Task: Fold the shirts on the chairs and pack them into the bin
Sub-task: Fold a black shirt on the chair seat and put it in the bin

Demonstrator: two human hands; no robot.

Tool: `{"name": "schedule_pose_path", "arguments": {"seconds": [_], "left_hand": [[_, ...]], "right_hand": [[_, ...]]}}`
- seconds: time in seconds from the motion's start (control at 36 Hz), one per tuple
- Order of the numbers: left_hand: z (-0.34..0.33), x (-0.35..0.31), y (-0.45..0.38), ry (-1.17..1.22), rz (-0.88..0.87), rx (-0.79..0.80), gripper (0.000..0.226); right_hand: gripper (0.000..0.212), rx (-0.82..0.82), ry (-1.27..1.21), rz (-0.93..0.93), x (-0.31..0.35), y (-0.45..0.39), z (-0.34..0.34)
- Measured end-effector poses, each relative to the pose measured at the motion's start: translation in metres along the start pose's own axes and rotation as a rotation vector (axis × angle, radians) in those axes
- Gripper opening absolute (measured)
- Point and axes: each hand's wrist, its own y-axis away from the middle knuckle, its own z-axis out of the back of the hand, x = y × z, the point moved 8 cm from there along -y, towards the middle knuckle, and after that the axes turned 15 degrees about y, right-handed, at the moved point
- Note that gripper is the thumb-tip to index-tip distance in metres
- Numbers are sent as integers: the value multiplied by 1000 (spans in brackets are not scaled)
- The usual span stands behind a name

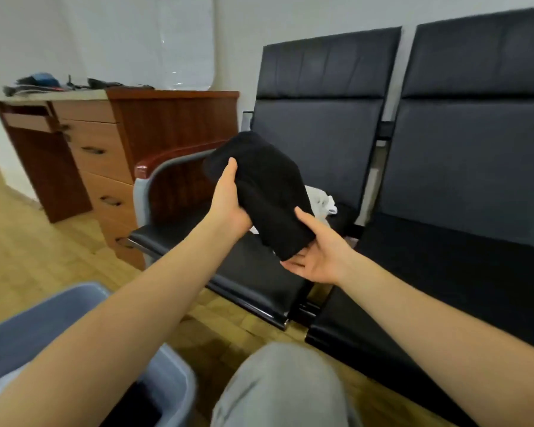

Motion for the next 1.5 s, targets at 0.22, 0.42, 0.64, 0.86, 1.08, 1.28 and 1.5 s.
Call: {"name": "schedule_pose_path", "arguments": {"seconds": [0.22, 0.42, 0.64, 0.86, 1.08, 1.28, 1.5], "left_hand": [[114, -133, 41, 111, -219, -52, 54], [265, -188, 100, 165, -138, -351, 82], [417, -192, 155, -249, 247, -703, 65], [523, -181, 184, -617, 79, -1112, 40], [610, -165, 207, -981, 315, -1292, 51], [589, -180, 191, -1391, 251, -1249, 57], [425, -162, 93, -997, -85, -739, 39]], "right_hand": [[23, 83, -24, 94, -9, -49, -139], [55, -49, 276, 35, -73, -90, -191], [41, 156, 684, 23, -165, -113, -266], [32, 229, 1285, 70, -255, -146, -316], [57, 307, 1371, -140, -336, -167, -313], [41, 437, 1285, 102, -300, -163, -314], [33, 185, 1020, 492, -118, -130, -305]]}}
